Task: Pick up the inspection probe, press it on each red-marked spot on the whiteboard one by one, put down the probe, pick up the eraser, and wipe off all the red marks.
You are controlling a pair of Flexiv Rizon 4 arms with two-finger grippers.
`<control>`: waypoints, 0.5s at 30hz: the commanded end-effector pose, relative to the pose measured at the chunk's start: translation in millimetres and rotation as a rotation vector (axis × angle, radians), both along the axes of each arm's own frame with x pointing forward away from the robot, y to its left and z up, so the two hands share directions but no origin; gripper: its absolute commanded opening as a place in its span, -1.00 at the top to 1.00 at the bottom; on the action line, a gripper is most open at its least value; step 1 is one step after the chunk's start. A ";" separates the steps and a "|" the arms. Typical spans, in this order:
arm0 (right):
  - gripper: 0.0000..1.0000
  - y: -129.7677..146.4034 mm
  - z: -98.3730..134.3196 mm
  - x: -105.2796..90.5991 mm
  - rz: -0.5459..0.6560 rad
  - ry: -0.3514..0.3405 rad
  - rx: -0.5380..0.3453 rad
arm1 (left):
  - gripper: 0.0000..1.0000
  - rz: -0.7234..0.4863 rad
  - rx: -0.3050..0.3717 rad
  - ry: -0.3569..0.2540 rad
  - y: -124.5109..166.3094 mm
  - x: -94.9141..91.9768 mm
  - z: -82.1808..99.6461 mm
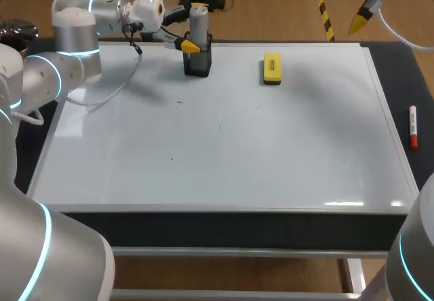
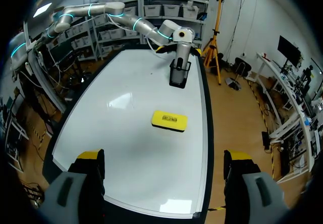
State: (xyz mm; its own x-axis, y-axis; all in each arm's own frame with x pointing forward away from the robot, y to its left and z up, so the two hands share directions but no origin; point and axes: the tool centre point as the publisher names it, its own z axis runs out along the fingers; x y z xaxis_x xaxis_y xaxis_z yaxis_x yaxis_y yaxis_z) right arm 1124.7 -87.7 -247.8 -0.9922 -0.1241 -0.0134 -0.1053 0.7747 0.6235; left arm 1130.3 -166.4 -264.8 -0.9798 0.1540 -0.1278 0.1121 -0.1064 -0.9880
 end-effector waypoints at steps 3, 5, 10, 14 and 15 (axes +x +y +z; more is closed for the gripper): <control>-1.00 -0.7 1.4 1.0 0.004 0.003 -0.005 | -1.00 -0.035 0.145 -0.050 25.0 -1.8 15.8; -1.00 -0.7 1.4 1.0 0.004 0.003 -0.005 | -1.00 0.014 0.184 -0.062 34.2 -4.0 17.7; -1.00 -0.7 1.4 1.0 0.004 0.003 -0.005 | -1.00 0.144 0.336 -0.108 58.3 -12.1 23.9; -1.00 -0.7 1.4 1.0 0.004 0.003 -0.005 | -1.00 0.254 0.432 -0.136 78.0 -20.3 29.9; -1.00 -0.7 1.4 1.0 0.004 0.003 -0.005 | -1.00 0.282 0.457 -0.145 82.5 -22.6 31.5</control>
State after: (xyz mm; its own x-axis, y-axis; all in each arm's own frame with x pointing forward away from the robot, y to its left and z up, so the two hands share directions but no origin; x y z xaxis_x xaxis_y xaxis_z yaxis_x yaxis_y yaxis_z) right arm 1124.7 -87.6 -247.8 -0.9922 -0.1241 -0.0134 -0.1053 0.7747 0.6235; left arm 1140.6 -94.5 -249.6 -0.9659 0.1918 -0.1737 0.1925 0.0839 -0.9777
